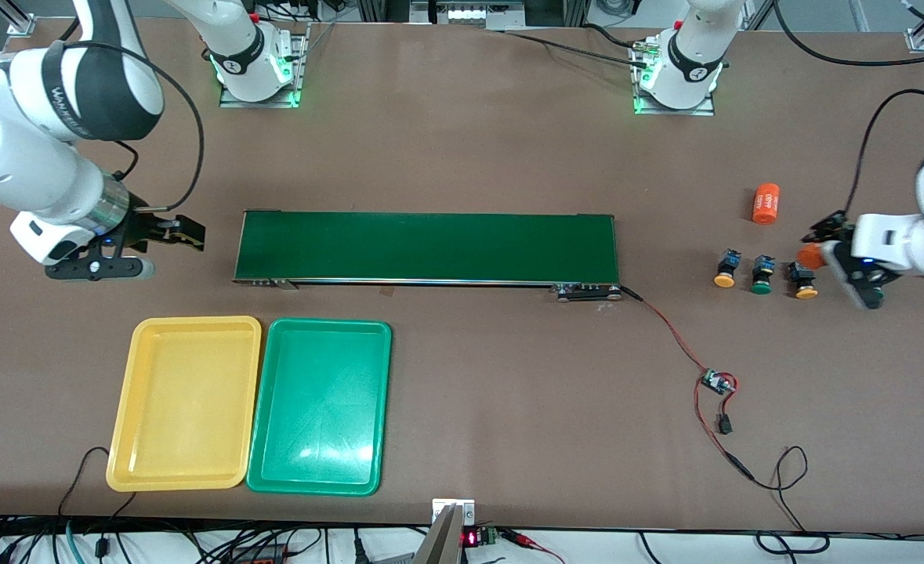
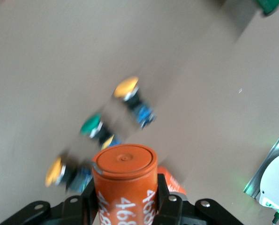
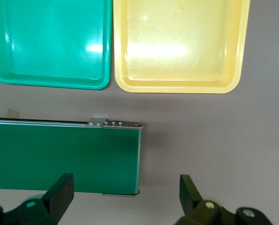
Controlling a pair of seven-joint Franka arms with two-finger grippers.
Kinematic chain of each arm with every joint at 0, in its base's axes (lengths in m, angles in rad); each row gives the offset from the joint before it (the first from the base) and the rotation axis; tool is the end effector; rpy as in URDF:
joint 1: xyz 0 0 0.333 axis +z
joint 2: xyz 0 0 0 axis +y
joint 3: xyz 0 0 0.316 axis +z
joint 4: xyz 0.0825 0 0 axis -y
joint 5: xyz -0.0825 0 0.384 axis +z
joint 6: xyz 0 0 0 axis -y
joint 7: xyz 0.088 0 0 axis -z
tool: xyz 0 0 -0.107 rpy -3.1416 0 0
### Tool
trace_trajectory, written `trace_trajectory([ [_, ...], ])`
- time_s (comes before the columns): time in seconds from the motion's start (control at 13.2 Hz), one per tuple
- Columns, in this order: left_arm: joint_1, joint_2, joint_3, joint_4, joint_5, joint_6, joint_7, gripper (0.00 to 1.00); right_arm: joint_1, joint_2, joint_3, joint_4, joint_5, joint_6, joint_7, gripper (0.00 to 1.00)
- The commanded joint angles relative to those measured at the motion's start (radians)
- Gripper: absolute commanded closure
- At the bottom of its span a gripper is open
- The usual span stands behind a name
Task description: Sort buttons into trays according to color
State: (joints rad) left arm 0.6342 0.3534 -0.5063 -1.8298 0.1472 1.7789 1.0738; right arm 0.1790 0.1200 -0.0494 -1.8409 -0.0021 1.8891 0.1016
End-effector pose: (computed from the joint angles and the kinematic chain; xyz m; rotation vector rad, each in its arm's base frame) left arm 0.5789 0.1040 0.3375 2.5275 -1.3918 -0.3991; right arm 0.5813 0.0765 0.4542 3.1232 0.0451 -0.1098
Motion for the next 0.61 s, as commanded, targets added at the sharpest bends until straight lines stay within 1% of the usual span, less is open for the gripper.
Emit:
trace_trajectory([
  [0.0, -0.127, 0.013, -0.02, 0.023, -0.001, -0.03, 0.015, 0.88, 0.017, -0.026, -0.001, -0.035, 0.007, 0.022, 0.035, 0.0],
  [0.08, -0.19, 0.013, -0.02, 0.023, 0.0, -0.03, 0.012, 0.87, 0.016, -0.028, -0.001, -0.04, 0.007, 0.024, 0.033, 0.0],
  [0.23, -0.296, 0.027, -0.02, 0.018, -0.001, -0.022, 0.009, 0.87, 0.008, -0.055, -0.009, -0.093, 0.005, 0.044, 0.03, 0.0],
  [0.38, -0.368, 0.058, -0.023, 0.018, -0.005, 0.025, 0.009, 0.87, 0.002, -0.109, -0.009, -0.188, 0.004, 0.106, 0.029, 0.0],
  [0.53, -0.465, 0.073, -0.021, 0.008, -0.005, 0.075, 0.006, 0.87, 0.0, -0.132, -0.009, -0.225, 0.005, 0.119, 0.029, 0.0],
])
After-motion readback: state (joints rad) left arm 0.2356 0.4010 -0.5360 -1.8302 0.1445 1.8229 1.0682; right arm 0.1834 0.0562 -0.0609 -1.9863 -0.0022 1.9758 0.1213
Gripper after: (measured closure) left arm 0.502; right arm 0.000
